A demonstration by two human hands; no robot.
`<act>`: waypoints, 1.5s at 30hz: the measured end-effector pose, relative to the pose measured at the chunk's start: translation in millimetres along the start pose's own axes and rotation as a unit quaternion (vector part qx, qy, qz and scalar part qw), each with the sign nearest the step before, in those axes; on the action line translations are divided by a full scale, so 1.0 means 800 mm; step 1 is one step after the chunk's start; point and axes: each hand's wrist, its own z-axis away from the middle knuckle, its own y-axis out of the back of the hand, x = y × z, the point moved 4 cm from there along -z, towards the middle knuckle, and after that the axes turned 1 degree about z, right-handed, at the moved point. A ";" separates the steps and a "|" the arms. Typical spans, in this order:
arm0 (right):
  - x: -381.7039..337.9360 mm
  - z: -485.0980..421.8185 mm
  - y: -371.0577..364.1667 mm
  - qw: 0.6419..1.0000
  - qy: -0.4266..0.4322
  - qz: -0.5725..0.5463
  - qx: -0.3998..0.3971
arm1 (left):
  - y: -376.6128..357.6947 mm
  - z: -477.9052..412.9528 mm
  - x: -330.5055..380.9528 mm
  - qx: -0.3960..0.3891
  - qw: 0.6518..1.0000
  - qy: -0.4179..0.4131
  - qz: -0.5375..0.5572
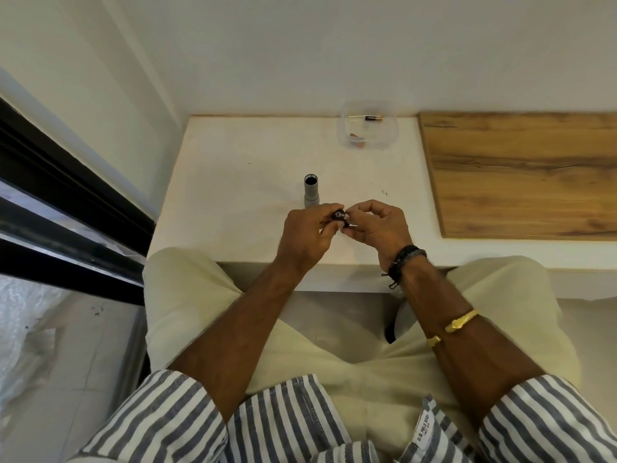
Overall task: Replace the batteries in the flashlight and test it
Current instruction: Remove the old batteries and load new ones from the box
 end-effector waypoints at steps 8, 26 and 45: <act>-0.006 0.003 0.004 0.996 0.036 0.087 -0.001 | -0.001 0.000 -0.001 0.023 0.999 0.016 0.046; -0.014 -0.002 0.023 0.997 0.050 0.064 0.001 | -0.005 -0.006 -0.019 0.058 0.966 0.143 0.209; 0.017 -0.056 0.090 0.931 0.070 0.260 0.246 | -0.025 0.007 -0.033 0.001 0.741 0.330 0.584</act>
